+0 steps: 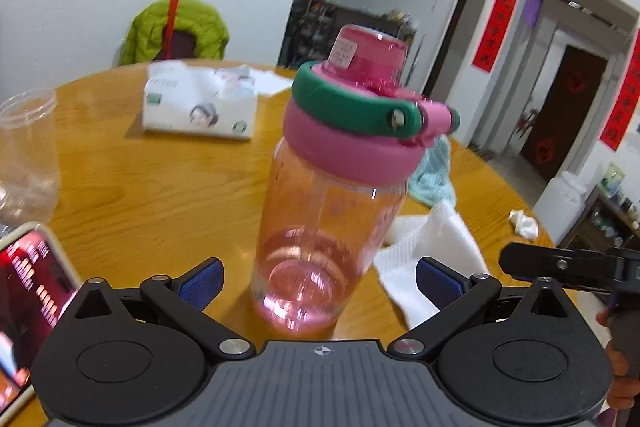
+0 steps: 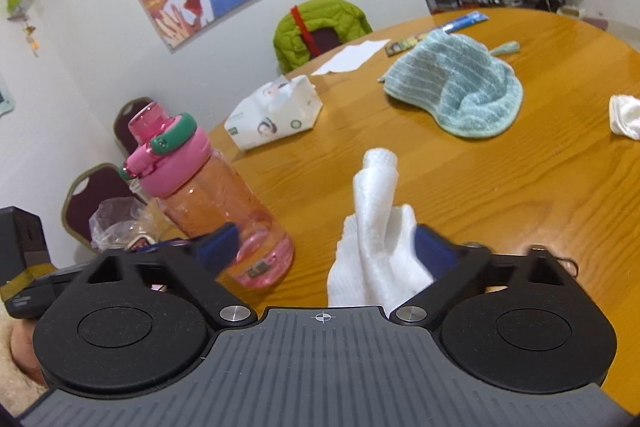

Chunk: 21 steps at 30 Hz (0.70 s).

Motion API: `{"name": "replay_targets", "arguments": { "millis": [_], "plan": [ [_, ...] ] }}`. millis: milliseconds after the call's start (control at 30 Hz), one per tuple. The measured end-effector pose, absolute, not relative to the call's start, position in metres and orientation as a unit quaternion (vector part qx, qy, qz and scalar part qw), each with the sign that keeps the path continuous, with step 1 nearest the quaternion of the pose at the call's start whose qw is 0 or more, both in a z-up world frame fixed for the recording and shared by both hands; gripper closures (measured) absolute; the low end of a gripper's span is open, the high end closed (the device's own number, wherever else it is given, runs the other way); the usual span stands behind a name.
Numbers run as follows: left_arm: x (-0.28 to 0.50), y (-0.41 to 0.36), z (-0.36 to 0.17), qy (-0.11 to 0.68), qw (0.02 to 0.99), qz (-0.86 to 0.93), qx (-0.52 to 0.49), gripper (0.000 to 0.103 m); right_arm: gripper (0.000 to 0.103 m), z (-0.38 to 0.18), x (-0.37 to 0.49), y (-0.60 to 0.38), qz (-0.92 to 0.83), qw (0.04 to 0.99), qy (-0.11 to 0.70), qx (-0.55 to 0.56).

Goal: Clean container
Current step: 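Grasp the pink bottle with the left gripper while the right gripper grasps the white paper towel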

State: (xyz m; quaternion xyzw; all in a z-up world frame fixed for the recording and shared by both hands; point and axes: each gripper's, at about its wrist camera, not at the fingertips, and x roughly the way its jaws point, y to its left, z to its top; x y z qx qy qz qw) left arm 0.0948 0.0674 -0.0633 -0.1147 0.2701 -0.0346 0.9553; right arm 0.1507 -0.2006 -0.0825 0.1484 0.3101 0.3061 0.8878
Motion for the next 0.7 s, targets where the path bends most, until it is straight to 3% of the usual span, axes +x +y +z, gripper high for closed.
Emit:
{"name": "replay_targets", "arguments": {
  "millis": [200,267,333,500,567,600,633,700],
  "plan": [
    [0.098,0.061,-0.064,0.217,0.97,-0.037,-0.1,0.001,0.001,-0.087,0.164,-0.19,0.294,0.89,0.325,0.129],
    [0.102,0.057,-0.064,0.217,0.972,-0.026,-0.086,0.002,0.005,-0.088,0.168,-0.187,0.289,0.89,0.329,0.122],
    [0.107,0.055,-0.065,0.219,0.973,-0.03,-0.073,0.007,0.026,-0.089,0.173,-0.183,0.285,0.891,0.334,0.116],
    [0.113,0.058,-0.069,0.221,0.972,-0.041,-0.073,0.027,0.046,-0.093,0.184,-0.175,0.274,0.892,0.346,0.099],
    [0.114,0.058,-0.072,0.217,0.973,-0.042,-0.068,0.029,0.065,-0.094,0.188,-0.171,0.27,0.892,0.351,0.093],
    [0.115,0.058,-0.073,0.213,0.974,-0.045,-0.063,0.029,0.084,-0.097,0.192,-0.168,0.266,0.89,0.358,0.088],
    [0.117,0.058,-0.074,0.209,0.975,-0.048,-0.059,0.029,0.096,-0.1,0.196,-0.165,0.26,0.889,0.367,0.082],
    [0.124,0.057,-0.075,0.203,0.976,-0.051,-0.056,0.029,0.097,-0.103,0.203,-0.158,0.253,0.89,0.374,0.067]
  ]
}}
